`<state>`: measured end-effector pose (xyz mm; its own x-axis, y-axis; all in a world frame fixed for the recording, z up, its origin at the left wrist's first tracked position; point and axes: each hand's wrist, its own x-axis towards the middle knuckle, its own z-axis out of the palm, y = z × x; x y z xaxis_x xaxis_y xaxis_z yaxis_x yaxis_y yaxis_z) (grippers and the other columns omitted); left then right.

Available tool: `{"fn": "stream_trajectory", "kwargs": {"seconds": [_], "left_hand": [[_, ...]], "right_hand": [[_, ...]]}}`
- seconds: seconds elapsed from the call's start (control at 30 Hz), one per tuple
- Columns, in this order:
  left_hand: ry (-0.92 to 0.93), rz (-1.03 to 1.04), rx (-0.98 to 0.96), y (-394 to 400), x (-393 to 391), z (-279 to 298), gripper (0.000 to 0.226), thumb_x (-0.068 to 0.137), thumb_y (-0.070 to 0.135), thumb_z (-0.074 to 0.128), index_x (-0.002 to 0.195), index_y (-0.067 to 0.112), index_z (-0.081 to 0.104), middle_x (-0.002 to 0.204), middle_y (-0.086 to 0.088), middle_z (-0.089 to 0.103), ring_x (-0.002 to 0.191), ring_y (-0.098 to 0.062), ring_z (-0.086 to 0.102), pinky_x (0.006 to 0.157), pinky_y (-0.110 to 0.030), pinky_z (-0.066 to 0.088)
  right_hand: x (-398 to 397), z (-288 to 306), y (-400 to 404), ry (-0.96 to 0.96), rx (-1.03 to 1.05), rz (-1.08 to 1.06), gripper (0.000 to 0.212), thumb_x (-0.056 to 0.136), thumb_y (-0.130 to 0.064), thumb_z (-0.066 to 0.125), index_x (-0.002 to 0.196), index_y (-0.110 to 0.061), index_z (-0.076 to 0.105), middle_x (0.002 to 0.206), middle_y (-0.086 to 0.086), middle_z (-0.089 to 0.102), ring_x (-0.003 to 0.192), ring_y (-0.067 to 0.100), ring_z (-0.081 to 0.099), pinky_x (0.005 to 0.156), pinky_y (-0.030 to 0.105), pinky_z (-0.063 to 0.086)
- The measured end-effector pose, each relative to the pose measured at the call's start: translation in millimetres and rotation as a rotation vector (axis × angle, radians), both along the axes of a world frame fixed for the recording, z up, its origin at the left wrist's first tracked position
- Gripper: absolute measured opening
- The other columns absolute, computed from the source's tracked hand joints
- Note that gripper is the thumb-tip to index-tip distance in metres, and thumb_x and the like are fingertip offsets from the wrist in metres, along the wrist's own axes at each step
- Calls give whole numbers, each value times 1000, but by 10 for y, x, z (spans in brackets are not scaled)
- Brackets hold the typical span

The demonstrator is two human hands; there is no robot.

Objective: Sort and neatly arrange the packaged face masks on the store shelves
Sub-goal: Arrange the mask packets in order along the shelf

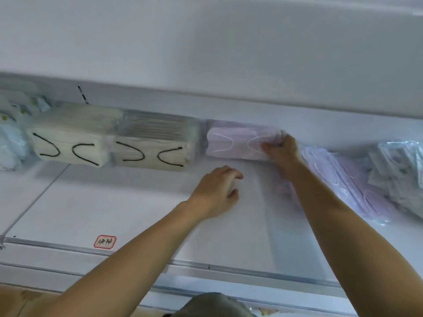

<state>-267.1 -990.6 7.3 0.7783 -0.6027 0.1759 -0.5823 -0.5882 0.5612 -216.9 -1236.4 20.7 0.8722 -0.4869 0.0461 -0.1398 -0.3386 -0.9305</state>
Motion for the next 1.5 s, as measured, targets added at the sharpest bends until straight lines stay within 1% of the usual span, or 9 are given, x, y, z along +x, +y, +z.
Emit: {"fn": "stream_trajectory", "kwargs": {"seconds": [0.17, 0.4, 0.57, 0.77, 0.93, 1.0, 1.1, 1.27, 1.5], "left_hand": [[-98, 156, 135, -329, 226, -96, 53, 88, 25, 60, 139, 15, 52, 136, -6, 50, 126, -30, 50, 101, -40, 41], [-138, 285, 126, -373, 310, -202, 54, 82, 27, 62, 132, 13, 51, 139, -9, 43, 124, -34, 47, 97, -42, 41], [-99, 291, 141, -364, 302, -215, 62, 86, 27, 64, 143, 8, 45, 147, -14, 42, 132, -36, 43, 103, -44, 39], [-208, 178, 187, -435, 173, -239, 49, 88, 41, 41, 124, 16, 65, 132, -6, 57, 126, -31, 52, 102, -45, 41], [154, -8, 228, -1350, -202, -31, 73, 94, 62, 22, 139, 12, 51, 153, -9, 40, 148, -24, 29, 121, -58, 15], [355, 70, -3, -1672, -287, 150, 60, 92, 63, 31, 101, 12, 61, 112, -6, 62, 122, -27, 53, 112, -51, 30], [650, 196, -470, -1979, -270, 316, 40, 92, 29, 68, 61, 21, 43, 55, 12, 48, 58, -10, 51, 67, -29, 41], [960, 179, -797, -2170, -216, 327, 3, 91, 13, 73, 94, 15, 73, 90, -6, 75, 88, -25, 70, 79, -36, 54], [1129, 252, -903, -2032, -268, 42, 14, 101, 9, 60, 107, 11, 72, 100, -15, 76, 84, -31, 72, 84, -53, 57]], "right_hand": [[34, 55, 287, 49, -12, -36, 55, 72, -19, 83, 120, -8, 59, 107, 9, 69, 99, 28, 68, 79, 35, 54], [-116, 210, 489, 22, -2, -80, 92, 56, -33, 62, 143, -21, 34, 132, 11, 55, 111, 32, 60, 93, 47, 54], [-388, 418, 360, -100, -96, -110, 78, 73, -22, 62, 147, -15, 36, 134, 9, 54, 122, 26, 55, 103, 43, 47], [-1425, 361, -542, -87, -492, -157, 54, 84, -5, 69, 134, -16, 53, 128, 4, 60, 119, 22, 54, 92, 27, 36], [-1806, -54, -1110, 112, -483, -184, 33, 93, -27, 61, 124, -15, 62, 120, 11, 67, 117, 34, 59, 100, 41, 42], [-1890, -232, -1164, 90, -509, -186, 38, 91, -39, 50, 119, -18, 65, 113, 12, 67, 113, 35, 59, 100, 45, 44], [-1931, -347, -1227, 11, -490, -216, 36, 93, -38, 44, 111, -18, 68, 109, 7, 69, 109, 32, 59, 97, 41, 44], [-1894, -329, -1239, -54, -458, -239, 38, 93, -40, 43, 105, -16, 71, 105, 3, 73, 106, 29, 60, 97, 42, 45], [-1873, -389, -1254, 25, -469, -170, 43, 89, -61, 40, 117, -36, 61, 123, -4, 66, 120, 25, 52, 107, 37, 33]]}}
